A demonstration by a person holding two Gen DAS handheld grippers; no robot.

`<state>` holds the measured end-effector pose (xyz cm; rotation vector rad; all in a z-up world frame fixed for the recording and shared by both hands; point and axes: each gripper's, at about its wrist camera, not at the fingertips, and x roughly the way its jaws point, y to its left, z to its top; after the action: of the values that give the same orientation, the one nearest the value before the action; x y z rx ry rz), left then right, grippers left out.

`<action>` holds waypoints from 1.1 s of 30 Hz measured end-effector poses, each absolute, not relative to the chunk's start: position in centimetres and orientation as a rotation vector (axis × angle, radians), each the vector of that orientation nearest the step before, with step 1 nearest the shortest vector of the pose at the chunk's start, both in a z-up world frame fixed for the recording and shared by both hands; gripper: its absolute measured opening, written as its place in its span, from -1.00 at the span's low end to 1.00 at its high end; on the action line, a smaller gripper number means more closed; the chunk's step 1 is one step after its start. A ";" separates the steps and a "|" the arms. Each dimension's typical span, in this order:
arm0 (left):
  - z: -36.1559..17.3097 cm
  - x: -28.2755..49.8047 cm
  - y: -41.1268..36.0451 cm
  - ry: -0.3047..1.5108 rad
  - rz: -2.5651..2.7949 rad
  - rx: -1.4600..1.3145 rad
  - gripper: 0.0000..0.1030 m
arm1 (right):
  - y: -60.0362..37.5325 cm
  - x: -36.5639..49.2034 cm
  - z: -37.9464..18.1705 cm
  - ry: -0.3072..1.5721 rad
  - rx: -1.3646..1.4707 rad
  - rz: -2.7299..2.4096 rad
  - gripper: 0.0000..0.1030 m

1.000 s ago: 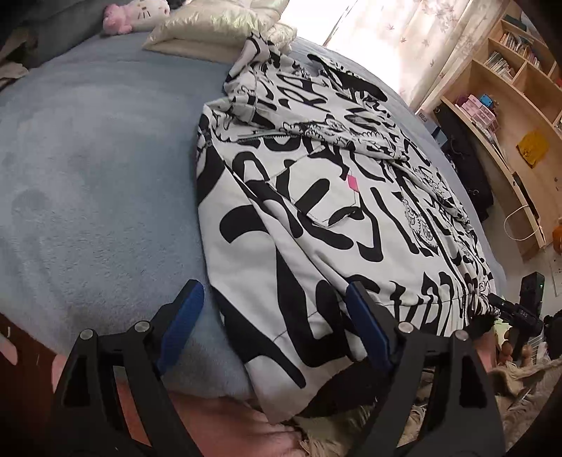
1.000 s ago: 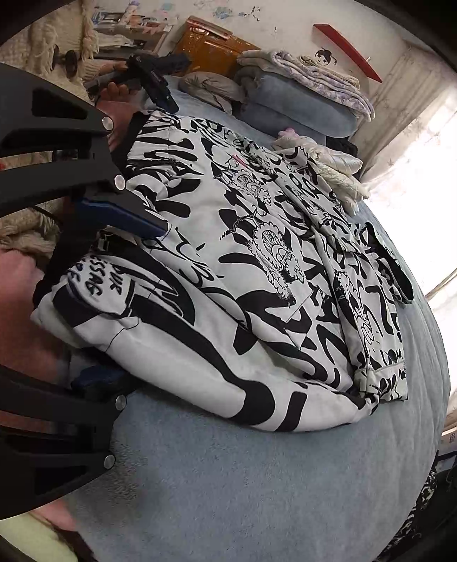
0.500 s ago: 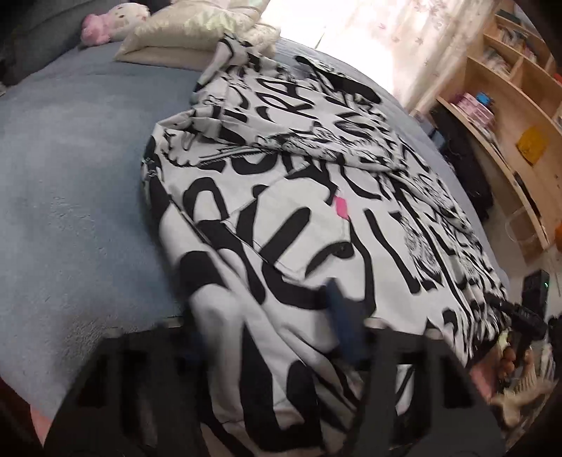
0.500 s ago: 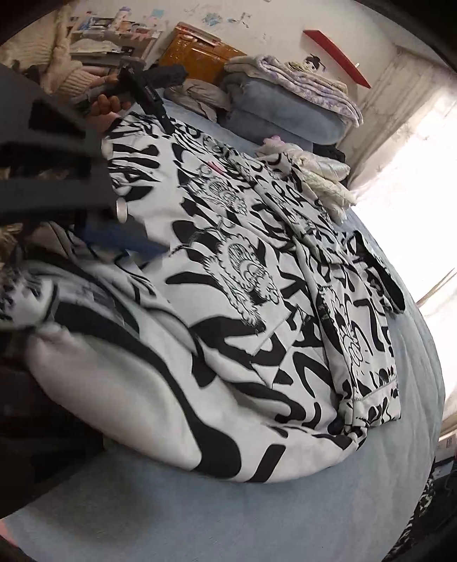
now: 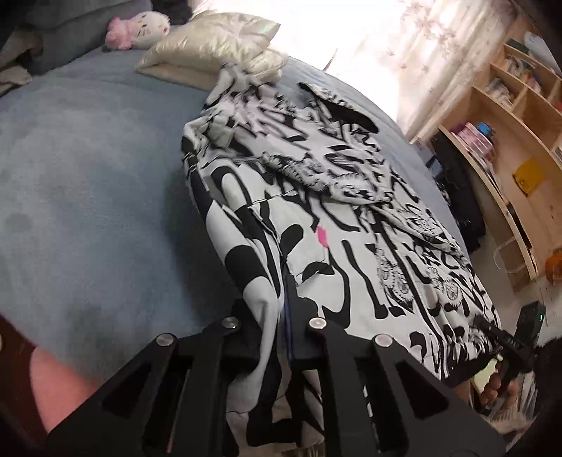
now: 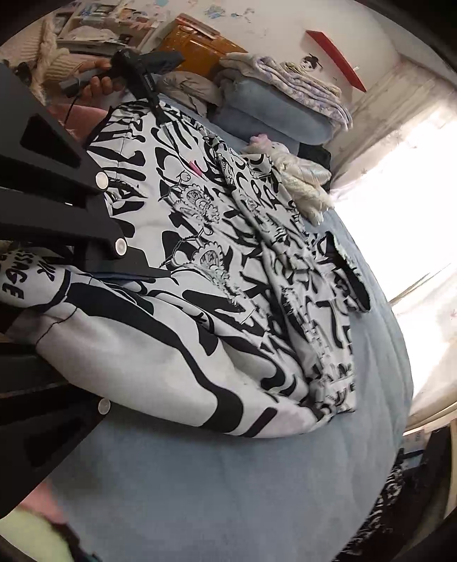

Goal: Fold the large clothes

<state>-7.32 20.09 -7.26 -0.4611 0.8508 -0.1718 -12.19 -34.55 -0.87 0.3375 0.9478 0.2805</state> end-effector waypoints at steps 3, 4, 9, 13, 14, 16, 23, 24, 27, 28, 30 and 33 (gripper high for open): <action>-6.2 -9.0 20.3 0.858 -0.197 -0.455 -0.88 | -34.7 -13.6 1.0 0.947 0.301 0.298 -0.80; -5.9 -9.6 20.5 0.864 -0.207 -0.465 -0.88 | -34.8 -14.1 1.4 0.948 0.307 0.306 -0.80; -4.6 -10.0 21.8 0.880 -0.243 -0.577 -0.88 | -35.5 -12.6 2.5 0.949 0.375 0.322 -0.80; -3.5 -7.8 22.6 0.849 -0.257 -0.677 -0.88 | -36.3 -9.2 3.8 0.931 0.477 0.334 -0.80; -3.0 -6.9 22.8 0.835 -0.265 -0.705 -0.88 | -36.6 -7.9 4.2 0.923 0.498 0.335 -0.79; -2.0 -4.5 22.9 0.807 -0.271 -0.737 -0.88 | -37.2 -5.0 5.2 0.899 0.556 0.334 -0.79; -0.3 6.1 23.8 0.742 -0.233 -0.811 -0.86 | -38.2 7.7 5.9 0.862 0.680 0.274 -0.76; -0.4 7.5 23.8 0.744 -0.224 -0.817 -0.86 | -37.9 9.8 5.7 0.867 0.676 0.256 -0.76; -1.3 12.8 23.4 0.783 -0.193 -0.815 -0.85 | -37.5 15.4 4.3 0.899 0.691 0.215 -0.67; -1.8 13.8 23.4 0.791 -0.190 -0.818 -0.83 | -37.5 17.4 3.8 0.919 0.705 0.206 -0.57; -2.8 16.5 23.4 0.817 -0.192 -0.832 -0.57 | -37.6 20.1 2.6 0.944 0.742 0.208 -0.15; -4.7 20.2 24.1 0.830 -0.220 -0.925 0.12 | -37.6 24.1 0.4 0.949 0.820 0.198 0.44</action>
<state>20.15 24.06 -4.68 -0.9251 0.8303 -0.2197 24.11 -37.63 0.38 0.8198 0.9494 0.1983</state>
